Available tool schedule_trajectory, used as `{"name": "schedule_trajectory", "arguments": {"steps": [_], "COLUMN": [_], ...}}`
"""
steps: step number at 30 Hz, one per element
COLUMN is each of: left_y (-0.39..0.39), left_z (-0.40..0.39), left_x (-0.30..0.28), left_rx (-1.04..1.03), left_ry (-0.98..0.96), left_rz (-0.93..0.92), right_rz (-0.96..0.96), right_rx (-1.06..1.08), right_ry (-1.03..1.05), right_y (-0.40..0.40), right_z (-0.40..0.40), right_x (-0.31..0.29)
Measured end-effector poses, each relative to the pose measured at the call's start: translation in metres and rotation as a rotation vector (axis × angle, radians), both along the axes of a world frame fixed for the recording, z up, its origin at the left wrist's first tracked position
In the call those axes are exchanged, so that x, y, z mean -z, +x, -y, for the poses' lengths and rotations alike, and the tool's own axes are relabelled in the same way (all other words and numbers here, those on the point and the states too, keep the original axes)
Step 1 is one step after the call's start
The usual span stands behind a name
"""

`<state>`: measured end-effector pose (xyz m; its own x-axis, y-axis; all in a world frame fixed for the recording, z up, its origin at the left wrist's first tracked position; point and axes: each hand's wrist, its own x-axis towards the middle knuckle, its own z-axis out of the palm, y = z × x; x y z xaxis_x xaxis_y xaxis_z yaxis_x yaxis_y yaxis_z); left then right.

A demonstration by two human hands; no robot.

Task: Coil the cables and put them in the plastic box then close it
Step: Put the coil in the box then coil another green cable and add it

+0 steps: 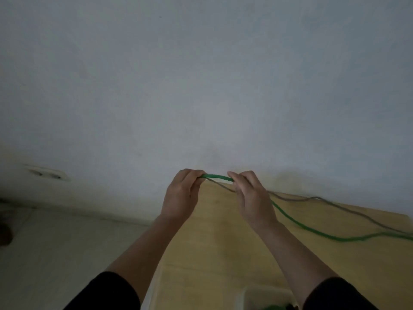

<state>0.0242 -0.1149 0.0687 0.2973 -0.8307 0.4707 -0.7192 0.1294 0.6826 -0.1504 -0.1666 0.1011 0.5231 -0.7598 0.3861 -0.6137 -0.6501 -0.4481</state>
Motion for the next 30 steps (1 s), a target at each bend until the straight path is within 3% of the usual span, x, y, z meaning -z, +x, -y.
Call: {"name": "schedule_trajectory", "arguments": {"steps": [5, 9, 19, 25, 30], "left_y": [-0.039, -0.083, -0.210, -0.249, -0.247], "left_z": [0.009, 0.010, 0.003, 0.005, 0.015], "left_x": [-0.051, -0.086, -0.135, -0.184, -0.225], "left_rx": [0.039, 0.102, 0.342, 0.561, 0.607], "left_ry": [-0.168, -0.196, -0.017, -0.125, -0.296], "left_rz": [-0.270, -0.533, -0.976, -1.431, -1.680], "right_rz": [0.177, 0.289, 0.494, 0.570, 0.599], "right_rx": [0.038, 0.032, 0.014, -0.075, -0.102], "right_ry": [-0.117, -0.177, -0.242, -0.019, 0.166], "right_y": [-0.028, -0.066, -0.173, -0.206, -0.214], "right_z": [0.003, 0.009, 0.028, 0.027, 0.018], "right_x": [-0.047, -0.082, -0.148, -0.156, -0.151]}}
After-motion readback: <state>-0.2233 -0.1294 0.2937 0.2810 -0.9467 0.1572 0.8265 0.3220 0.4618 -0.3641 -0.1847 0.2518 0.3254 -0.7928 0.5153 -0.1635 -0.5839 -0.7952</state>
